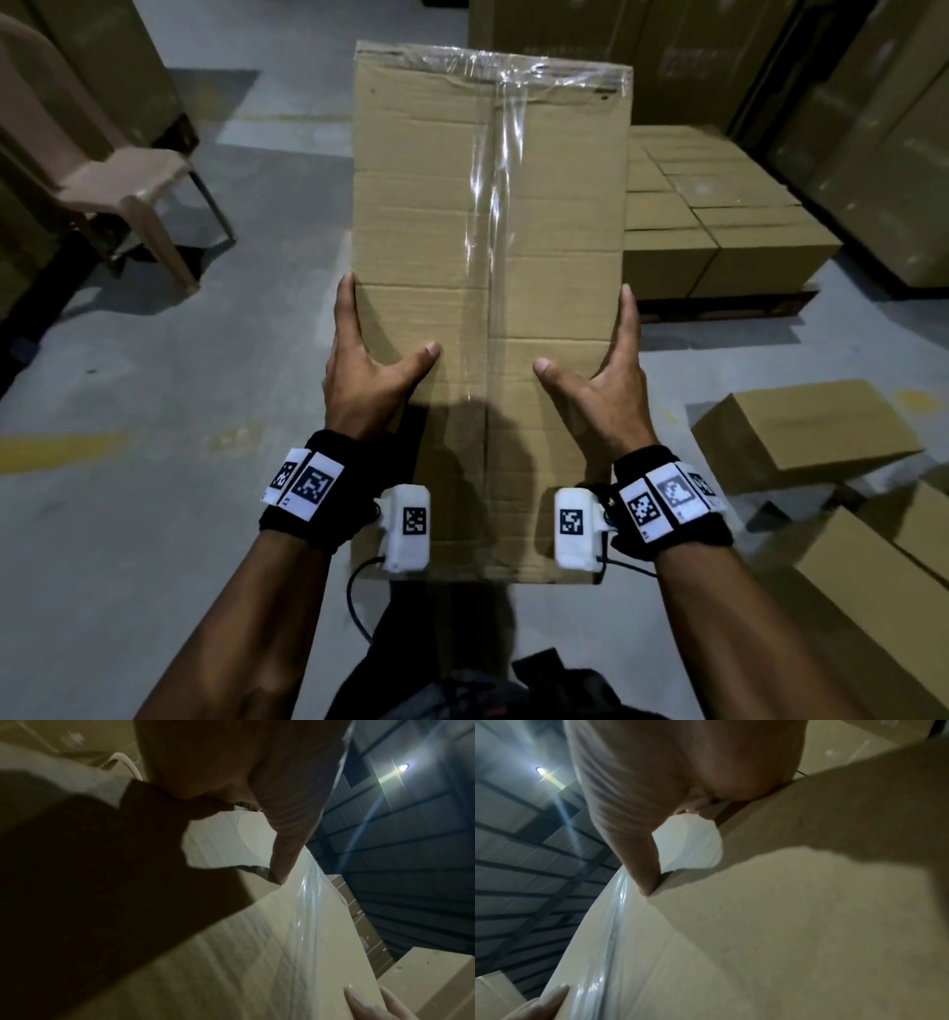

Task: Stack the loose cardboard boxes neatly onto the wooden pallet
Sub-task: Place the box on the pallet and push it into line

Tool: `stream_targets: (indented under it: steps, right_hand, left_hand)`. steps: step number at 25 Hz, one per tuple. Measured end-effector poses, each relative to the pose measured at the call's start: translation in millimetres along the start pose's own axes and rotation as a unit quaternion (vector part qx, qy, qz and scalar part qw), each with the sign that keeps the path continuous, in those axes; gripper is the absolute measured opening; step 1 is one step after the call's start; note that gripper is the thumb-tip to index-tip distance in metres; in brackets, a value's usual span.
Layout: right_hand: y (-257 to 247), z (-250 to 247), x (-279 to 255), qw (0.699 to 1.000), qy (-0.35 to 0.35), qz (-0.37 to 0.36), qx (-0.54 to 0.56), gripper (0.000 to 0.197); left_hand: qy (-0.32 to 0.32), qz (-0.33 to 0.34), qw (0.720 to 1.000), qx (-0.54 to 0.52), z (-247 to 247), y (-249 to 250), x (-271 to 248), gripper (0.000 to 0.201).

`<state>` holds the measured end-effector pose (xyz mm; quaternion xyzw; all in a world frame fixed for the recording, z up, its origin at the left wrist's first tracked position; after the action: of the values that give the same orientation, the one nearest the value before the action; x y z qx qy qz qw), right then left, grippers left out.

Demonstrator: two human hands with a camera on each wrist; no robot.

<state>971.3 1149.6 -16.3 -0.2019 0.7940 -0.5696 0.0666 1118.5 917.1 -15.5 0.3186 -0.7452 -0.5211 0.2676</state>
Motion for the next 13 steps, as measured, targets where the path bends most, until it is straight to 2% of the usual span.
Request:
stream_targets:
  steps: [7,10,13]
  right_hand:
    - [-12,65,180,0.998,0.06,0.025,-0.025,0.115]
    - [-9,79,246,0.995,0.082,0.049,-0.024,0.116]
    - [8,96,309,0.995,0.075,0.064,-0.019,0.117]
  left_hand:
    - [-0.063,-0.005,0.997,-0.038,31,-4,226,0.107]
    - [-0.088,-0.009,0.995,-0.049,55,-1,299,0.108]
    - [-0.102,0.0,0.994,-0.037,81,-6,367,0.11]
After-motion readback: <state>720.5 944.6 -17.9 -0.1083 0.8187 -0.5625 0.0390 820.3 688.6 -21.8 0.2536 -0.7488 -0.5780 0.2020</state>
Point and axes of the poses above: each hand's wrist, its own x-axis towards the middle knuckle, its own z-axis out of the palm, y = z × x, the point moved 7 cm from there along x, towards the middle knuckle, and after that the axes turned 2 degrees about -z, right-handed, at the moved point
